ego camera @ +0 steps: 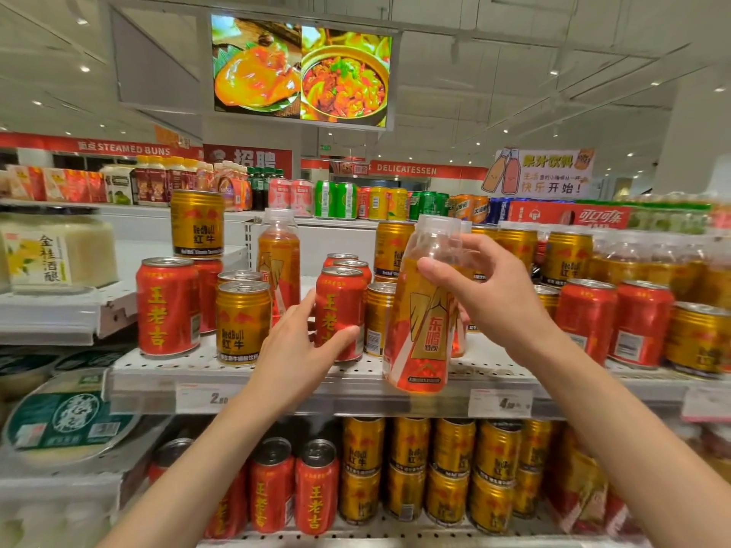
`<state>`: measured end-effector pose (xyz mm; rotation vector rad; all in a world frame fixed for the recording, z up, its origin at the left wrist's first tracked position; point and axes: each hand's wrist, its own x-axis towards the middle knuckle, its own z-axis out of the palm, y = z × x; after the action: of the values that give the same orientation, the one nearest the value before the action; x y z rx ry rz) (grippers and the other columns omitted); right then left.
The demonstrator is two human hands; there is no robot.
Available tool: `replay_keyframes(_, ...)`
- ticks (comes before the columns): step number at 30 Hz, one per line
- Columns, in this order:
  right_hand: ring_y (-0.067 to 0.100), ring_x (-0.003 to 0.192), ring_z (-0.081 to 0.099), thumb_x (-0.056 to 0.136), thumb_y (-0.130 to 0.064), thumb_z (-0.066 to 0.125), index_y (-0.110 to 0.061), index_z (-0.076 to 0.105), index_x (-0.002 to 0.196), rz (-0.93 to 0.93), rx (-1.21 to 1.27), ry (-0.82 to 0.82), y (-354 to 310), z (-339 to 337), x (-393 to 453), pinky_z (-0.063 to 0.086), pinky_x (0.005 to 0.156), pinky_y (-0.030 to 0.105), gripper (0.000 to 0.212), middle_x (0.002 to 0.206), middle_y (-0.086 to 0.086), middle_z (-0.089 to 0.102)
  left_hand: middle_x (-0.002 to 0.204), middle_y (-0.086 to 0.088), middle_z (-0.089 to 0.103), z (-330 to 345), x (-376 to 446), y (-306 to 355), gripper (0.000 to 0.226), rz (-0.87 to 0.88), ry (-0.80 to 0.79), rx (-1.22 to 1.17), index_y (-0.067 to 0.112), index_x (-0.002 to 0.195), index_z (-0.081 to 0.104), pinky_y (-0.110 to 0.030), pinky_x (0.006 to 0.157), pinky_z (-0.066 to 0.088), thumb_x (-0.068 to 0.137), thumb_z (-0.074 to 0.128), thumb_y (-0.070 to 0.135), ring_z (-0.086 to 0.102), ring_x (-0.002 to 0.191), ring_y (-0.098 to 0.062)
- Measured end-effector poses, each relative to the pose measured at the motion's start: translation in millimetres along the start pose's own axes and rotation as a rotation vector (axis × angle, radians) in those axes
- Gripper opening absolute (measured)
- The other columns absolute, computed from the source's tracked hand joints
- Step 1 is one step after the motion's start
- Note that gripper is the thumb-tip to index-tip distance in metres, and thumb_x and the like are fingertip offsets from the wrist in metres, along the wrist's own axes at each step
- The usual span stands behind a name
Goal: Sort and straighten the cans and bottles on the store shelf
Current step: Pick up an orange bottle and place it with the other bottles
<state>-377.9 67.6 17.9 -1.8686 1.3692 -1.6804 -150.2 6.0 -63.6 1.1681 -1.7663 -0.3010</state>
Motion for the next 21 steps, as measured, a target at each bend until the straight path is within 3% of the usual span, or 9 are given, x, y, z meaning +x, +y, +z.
replay_keyframes(3, 0.006, 0.108, 0.064, 0.079, -0.053, 0.075, -0.031, 0.055, 0.131, -0.007, 0.007, 0.001, -1, -1, -3, 0.051, 0.062, 0.020, 0.060, 0.120, -0.017, 0.064, 0.132, 0.009, 0.052, -1, -8, -4, 0.070, 0.033, 0.085, -0.113, 0.031, 0.146, 0.042, -0.034, 0.103, 0.049, 0.085, 0.071, 0.050, 0.055, 0.118, -0.007)
replay_keyframes(7, 0.012, 0.105, 0.067, 0.080, -0.052, 0.074, -0.033, 0.052, 0.128, 0.001, 0.023, 0.040, 0, 1, -7, 0.052, 0.062, 0.020, 0.057, 0.117, -0.021, 0.062, 0.109, 0.008, 0.058, -5, -23, 4, 0.042, 0.213, 0.261, -0.134, 0.023, 0.123, 0.058, -0.022, 0.083, 0.053, 0.089, 0.069, 0.045, 0.059, 0.100, -0.004)
replay_keyframes(9, 0.012, 0.099, 0.067, 0.082, -0.053, 0.074, -0.027, 0.054, 0.133, 0.029, 0.048, 0.069, 2, 3, -8, 0.052, 0.056, 0.018, 0.060, 0.120, -0.012, 0.065, 0.106, 0.016, 0.061, -4, -29, 12, 0.045, 0.259, 0.127, -0.153, 0.027, 0.122, 0.059, -0.022, 0.079, 0.054, 0.087, 0.067, 0.054, 0.061, 0.099, -0.002)
replay_keyframes(12, 0.008, 0.071, 0.062, 0.087, -0.053, 0.069, -0.022, 0.059, 0.130, 0.072, 0.102, 0.090, 4, 8, -14, 0.049, 0.050, 0.014, 0.053, 0.116, 0.001, 0.071, 0.120, 0.021, 0.061, 5, -34, 17, 0.071, 0.258, -0.103, -0.155, 0.038, 0.137, 0.049, -0.024, 0.091, 0.054, 0.077, 0.062, 0.074, 0.059, 0.111, 0.002)
replay_keyframes(17, 0.013, 0.052, 0.064, 0.090, -0.048, 0.068, -0.020, 0.061, 0.123, 0.176, 0.186, 0.158, 8, 13, -33, 0.049, 0.046, 0.020, 0.044, 0.097, 0.001, 0.074, 0.129, 0.020, 0.058, 15, -37, 12, 0.080, 0.259, -0.176, -0.188, 0.048, 0.142, 0.038, -0.028, 0.097, 0.054, 0.071, 0.063, 0.077, 0.055, 0.117, 0.005)
replay_keyframes(21, 0.016, 0.050, 0.061, 0.091, -0.045, 0.068, -0.020, 0.062, 0.123, 0.243, 0.227, 0.166, 17, 6, -57, 0.050, 0.046, 0.024, 0.041, 0.098, -0.002, 0.076, 0.130, 0.026, 0.056, 19, -48, 7, 0.076, 0.271, -0.197, -0.246, 0.045, 0.142, 0.044, -0.023, 0.098, 0.050, 0.073, 0.066, 0.070, 0.053, 0.120, 0.006)
